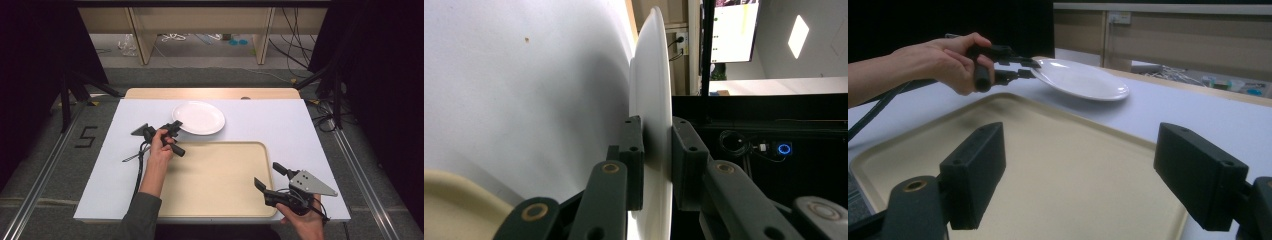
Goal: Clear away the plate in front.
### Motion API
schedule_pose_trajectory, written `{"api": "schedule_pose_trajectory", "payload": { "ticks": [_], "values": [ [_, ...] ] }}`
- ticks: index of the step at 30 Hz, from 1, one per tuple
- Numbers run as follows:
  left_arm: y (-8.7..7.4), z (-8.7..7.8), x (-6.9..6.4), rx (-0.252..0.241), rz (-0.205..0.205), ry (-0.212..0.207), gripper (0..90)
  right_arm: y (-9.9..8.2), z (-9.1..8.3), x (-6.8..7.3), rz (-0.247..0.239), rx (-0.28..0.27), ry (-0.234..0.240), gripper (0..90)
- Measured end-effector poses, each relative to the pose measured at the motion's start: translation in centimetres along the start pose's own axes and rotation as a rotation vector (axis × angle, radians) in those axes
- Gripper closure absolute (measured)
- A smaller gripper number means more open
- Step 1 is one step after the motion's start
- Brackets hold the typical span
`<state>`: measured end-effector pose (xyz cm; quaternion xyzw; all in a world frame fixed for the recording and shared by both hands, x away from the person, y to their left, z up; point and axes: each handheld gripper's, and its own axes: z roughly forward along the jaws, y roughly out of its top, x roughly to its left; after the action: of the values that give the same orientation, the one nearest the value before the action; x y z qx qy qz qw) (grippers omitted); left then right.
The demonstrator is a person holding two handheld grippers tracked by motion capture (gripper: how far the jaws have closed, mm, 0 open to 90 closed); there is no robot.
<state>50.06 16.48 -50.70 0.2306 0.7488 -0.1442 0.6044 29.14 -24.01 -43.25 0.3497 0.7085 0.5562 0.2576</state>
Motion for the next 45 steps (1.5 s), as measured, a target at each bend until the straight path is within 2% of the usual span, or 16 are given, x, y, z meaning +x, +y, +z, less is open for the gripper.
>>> {"api": "schedule_pose_trajectory", "payload": {
  "ticks": [1,6,8,9,11,13,17,20,22,25,27,29,31,41,44,45],
  "values": [
    [-0.1,-0.2,-0.1,0.000,-0.005,-0.016,77.3,0.0,0.1,0.0,0.002,-0.017,0.004,21.6],
    [-0.3,-0.8,-0.7,0.003,0.004,-0.050,77.4,0.0,0.1,0.0,0.003,-0.016,0.000,21.7],
    [-0.5,-1.2,-1.1,0.011,-0.012,-0.061,77.2,0.0,0.0,0.0,0.002,-0.011,-0.006,21.7],
    [-0.5,-1.4,-1.1,0.011,-0.006,-0.060,77.1,0.0,0.0,0.0,0.003,-0.010,-0.007,21.7],
    [-0.6,-1.7,-1.3,0.007,0.001,-0.088,76.8,0.0,0.0,0.0,0.002,-0.010,-0.004,21.7],
    [-0.8,-2.0,-1.5,0.000,-0.011,-0.107,76.8,0.0,0.1,0.0,0.005,-0.026,-0.013,21.7],
    [-1.0,-2.6,-1.5,0.000,-0.028,-0.141,76.6,0.0,0.0,0.0,0.002,-0.019,0.000,21.7],
    [-1.2,-3.1,-1.6,0.001,-0.030,-0.152,76.3,0.0,0.0,-0.1,0.004,-0.018,-0.001,21.8],
    [-1.3,-3.6,-1.6,0.006,-0.030,-0.142,76.2,0.0,0.0,-0.1,0.002,-0.013,-0.007,21.7],
    [-1.4,-4.1,-1.4,0.007,-0.015,-0.152,76.0,0.0,-0.1,-0.1,0.002,-0.014,-0.013,21.8],
    [-1.6,-4.5,-1.0,0.012,-0.028,-0.159,75.9,0.1,-0.1,-0.1,0.001,-0.015,-0.013,21.7],
    [-1.8,-4.9,-0.9,0.015,-0.019,-0.166,75.3,0.1,-0.1,-0.1,-0.001,-0.015,-0.011,21.8],
    [-1.9,-5.2,-0.7,0.018,-0.036,-0.171,75.3,0.0,-0.1,-0.1,0.002,-0.015,-0.016,21.7],
    [-2.8,-7.1,-0.7,0.032,-0.016,-0.220,74.7,0.0,-0.2,-0.1,-0.001,0.000,-0.016,21.7],
    [-3.2,-7.8,-0.5,0.035,-0.007,-0.231,74.6,0.0,-0.2,-0.1,-0.002,-0.016,-0.009,21.8],
    [-3.4,-8.1,-0.2,0.028,-0.027,-0.229,74.7,0.0,-0.2,-0.1,0.000,-0.011,-0.012,21.7]
  ]
}}
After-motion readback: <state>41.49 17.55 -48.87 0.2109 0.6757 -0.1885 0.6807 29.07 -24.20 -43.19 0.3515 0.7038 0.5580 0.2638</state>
